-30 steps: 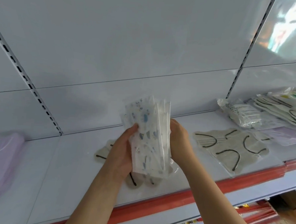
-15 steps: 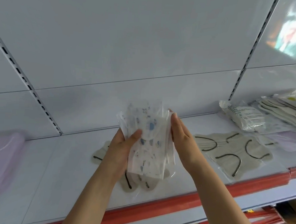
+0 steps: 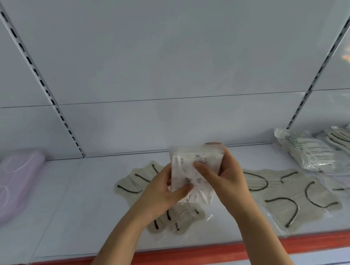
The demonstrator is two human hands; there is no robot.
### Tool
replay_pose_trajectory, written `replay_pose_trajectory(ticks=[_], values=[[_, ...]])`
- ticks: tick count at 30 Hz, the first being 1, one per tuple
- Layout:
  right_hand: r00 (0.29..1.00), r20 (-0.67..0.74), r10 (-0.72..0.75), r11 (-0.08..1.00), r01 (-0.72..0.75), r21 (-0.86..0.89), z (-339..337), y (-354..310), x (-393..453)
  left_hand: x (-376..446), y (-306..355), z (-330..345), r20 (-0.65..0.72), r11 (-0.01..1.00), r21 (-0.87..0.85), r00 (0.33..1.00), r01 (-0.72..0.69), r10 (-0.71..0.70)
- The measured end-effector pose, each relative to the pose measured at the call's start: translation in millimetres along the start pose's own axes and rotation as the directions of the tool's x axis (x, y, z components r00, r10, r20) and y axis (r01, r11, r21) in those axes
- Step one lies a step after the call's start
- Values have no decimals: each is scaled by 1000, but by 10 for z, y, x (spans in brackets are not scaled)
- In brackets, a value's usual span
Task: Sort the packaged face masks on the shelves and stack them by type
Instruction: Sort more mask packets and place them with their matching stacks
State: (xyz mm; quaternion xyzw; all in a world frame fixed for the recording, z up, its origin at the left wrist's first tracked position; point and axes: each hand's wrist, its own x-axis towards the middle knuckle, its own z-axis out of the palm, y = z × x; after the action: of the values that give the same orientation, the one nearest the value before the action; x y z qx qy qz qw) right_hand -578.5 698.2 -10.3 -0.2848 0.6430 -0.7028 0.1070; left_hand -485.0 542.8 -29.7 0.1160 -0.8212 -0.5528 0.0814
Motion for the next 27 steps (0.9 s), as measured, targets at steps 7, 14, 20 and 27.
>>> replay_pose_trajectory(ticks=[7,14,20,27], values=[[961,221,-165,798,262,-542,-170,-95,79,-6,-77,-108,12,937,346,999,42,-49],[989,137,-52,951,91,-296,94,-379,513,-190,59,-773,-295,982,-184,951,41,-95],[899,415,138,990,-128,-51,1119,-351,733,-716,-33,-1354,-491,732,-656,841,-186,-226],[771,579,266,955,-293,-48,2763,-372,579,-1663,-539,-2505,-595,836,-543,740,-82,-314]])
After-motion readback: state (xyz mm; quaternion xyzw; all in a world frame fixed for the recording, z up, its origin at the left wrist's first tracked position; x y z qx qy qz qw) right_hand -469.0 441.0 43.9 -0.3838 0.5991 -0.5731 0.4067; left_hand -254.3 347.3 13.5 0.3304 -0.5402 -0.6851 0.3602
